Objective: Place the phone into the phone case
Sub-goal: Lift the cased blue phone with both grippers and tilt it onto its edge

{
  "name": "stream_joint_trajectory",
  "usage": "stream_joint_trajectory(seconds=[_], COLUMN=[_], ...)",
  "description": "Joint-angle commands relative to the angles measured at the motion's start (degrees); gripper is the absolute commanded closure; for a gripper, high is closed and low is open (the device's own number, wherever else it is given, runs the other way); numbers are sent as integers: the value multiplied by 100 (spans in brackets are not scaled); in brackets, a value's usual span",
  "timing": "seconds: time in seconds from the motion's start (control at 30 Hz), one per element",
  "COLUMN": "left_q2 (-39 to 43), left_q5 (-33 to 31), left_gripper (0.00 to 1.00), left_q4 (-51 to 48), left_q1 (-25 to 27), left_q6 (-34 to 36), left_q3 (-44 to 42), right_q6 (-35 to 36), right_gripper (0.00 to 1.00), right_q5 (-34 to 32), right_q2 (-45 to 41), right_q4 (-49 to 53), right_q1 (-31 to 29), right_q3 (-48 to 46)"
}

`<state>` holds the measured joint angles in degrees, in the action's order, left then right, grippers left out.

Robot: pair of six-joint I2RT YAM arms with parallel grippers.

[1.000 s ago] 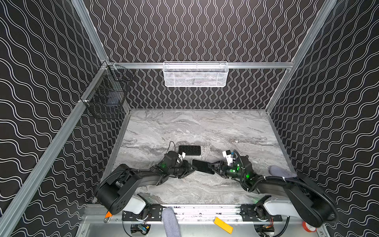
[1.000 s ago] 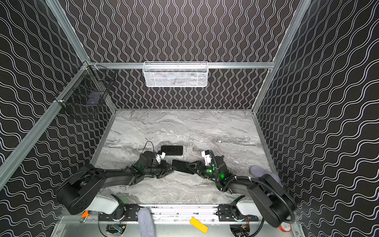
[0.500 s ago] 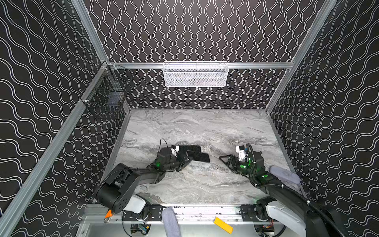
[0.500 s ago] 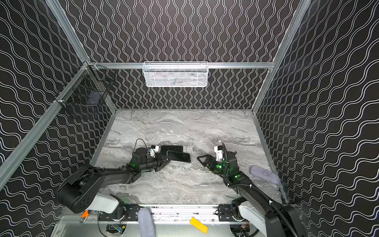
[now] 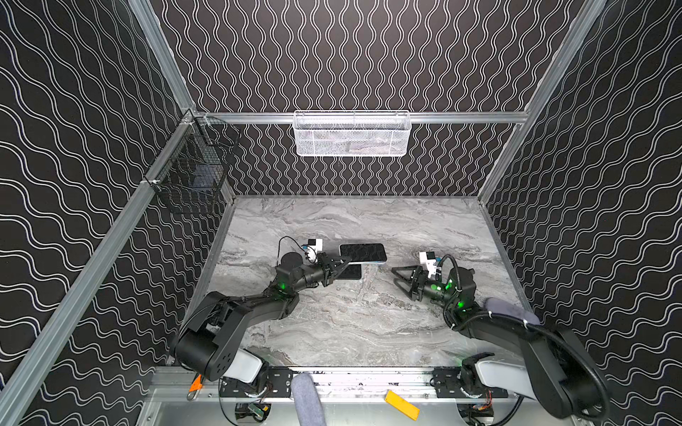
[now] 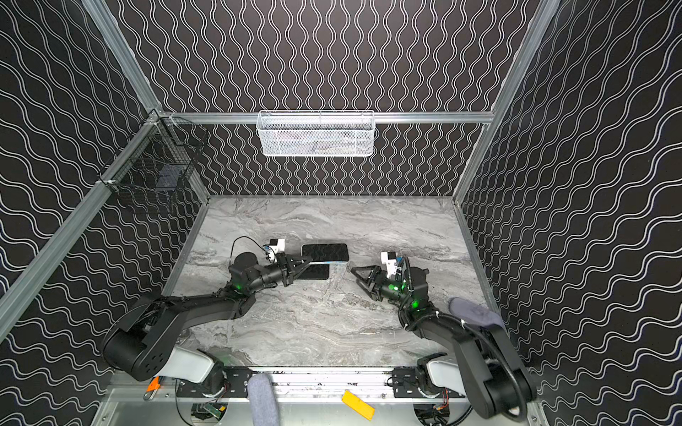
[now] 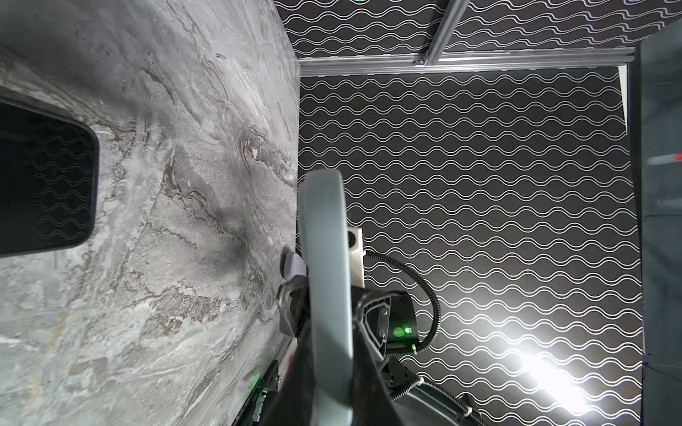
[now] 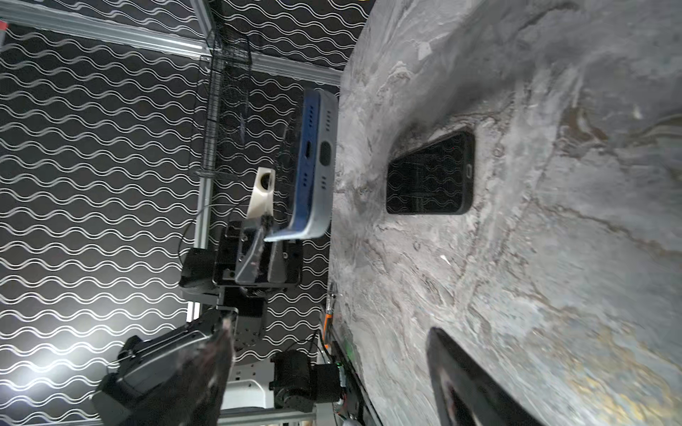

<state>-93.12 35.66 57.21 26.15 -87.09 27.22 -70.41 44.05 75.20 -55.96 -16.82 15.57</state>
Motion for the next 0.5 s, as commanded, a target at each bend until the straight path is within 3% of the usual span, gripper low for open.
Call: stream_joint_trajectory(seconds=[0.0, 0.2, 0.47], left_q2=[46, 146, 10], left_q5=[70, 67, 64], left_gripper=[100, 100, 100], left_q4=[520, 446, 543], left_q1=[-12, 6, 72], left_q6=[-119, -91, -47], left_q3=[-11, -76, -46], right_q6=[-849, -1157, -1189], right_gripper=[17, 21, 28], right_q5=[143, 95, 123], right_q2=[565, 1259, 1450], right_q4=[-1813, -2420, -2240], right_q1=[3, -27, -240], right_q3=[163, 434, 797])
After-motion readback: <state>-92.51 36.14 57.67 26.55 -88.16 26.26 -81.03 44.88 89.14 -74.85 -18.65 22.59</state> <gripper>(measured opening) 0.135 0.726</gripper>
